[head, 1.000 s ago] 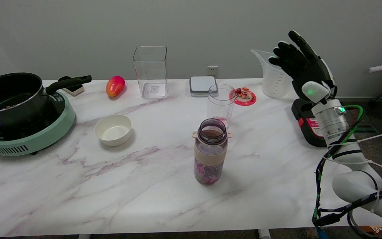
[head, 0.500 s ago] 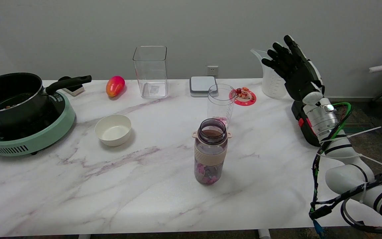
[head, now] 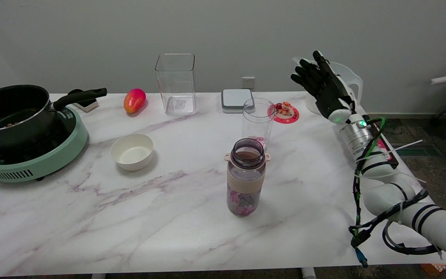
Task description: Pick up the measuring cup.
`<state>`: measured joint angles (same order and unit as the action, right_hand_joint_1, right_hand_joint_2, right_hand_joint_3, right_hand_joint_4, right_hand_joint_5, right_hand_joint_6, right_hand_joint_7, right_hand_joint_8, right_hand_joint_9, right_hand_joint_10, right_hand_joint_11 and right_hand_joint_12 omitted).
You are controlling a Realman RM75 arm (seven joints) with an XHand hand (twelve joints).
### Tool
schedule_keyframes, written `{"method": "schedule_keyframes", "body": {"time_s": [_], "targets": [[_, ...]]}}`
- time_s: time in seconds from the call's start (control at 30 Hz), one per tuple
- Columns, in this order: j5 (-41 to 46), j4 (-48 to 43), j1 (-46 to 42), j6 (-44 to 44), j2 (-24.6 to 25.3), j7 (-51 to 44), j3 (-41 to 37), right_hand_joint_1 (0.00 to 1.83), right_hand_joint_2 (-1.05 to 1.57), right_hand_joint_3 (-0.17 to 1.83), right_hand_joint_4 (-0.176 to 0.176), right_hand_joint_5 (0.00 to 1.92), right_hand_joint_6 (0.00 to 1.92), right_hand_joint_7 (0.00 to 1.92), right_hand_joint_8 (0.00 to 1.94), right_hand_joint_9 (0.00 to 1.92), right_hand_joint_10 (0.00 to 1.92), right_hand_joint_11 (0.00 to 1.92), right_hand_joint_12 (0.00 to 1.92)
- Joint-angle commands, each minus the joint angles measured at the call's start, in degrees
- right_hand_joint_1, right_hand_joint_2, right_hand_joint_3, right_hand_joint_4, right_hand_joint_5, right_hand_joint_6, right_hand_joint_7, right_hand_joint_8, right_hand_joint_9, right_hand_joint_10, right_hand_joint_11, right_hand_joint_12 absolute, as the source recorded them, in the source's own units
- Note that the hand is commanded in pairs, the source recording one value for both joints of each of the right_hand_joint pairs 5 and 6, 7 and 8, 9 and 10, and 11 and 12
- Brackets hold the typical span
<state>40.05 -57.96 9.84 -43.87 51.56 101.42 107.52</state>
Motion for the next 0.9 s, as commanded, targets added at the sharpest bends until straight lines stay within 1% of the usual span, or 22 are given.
{"method": "schedule_keyframes", "body": {"time_s": [0.03,0.33,0.47,0.77,0.9], "targets": [[-2.1,13.4,10.3,-1.1,4.4,3.7,8.6,1.22,-1.05,1.07,0.000,0.01,0.01,0.29,0.29,0.34,0.34,0.42,0.42],[-3.3,18.2,13.5,0.2,4.6,3.7,8.7,1.22,-1.05,1.07,0.000,0.02,0.02,0.31,0.31,0.36,0.36,0.43,0.43],[-3.4,19.8,14.9,0.2,5.3,3.7,10.2,1.22,-1.05,1.07,0.000,0.02,0.02,0.33,0.33,0.37,0.37,0.44,0.44],[-5.1,21.9,15.4,0.2,9.4,3.7,11.0,1.23,-1.05,1.09,0.000,0.03,0.03,0.35,0.35,0.38,0.38,0.46,0.46],[-5.9,22.7,15.4,0.4,11.4,3.7,11.0,1.24,-1.05,1.06,0.000,0.04,0.04,0.35,0.35,0.39,0.39,0.46,0.46]]}}
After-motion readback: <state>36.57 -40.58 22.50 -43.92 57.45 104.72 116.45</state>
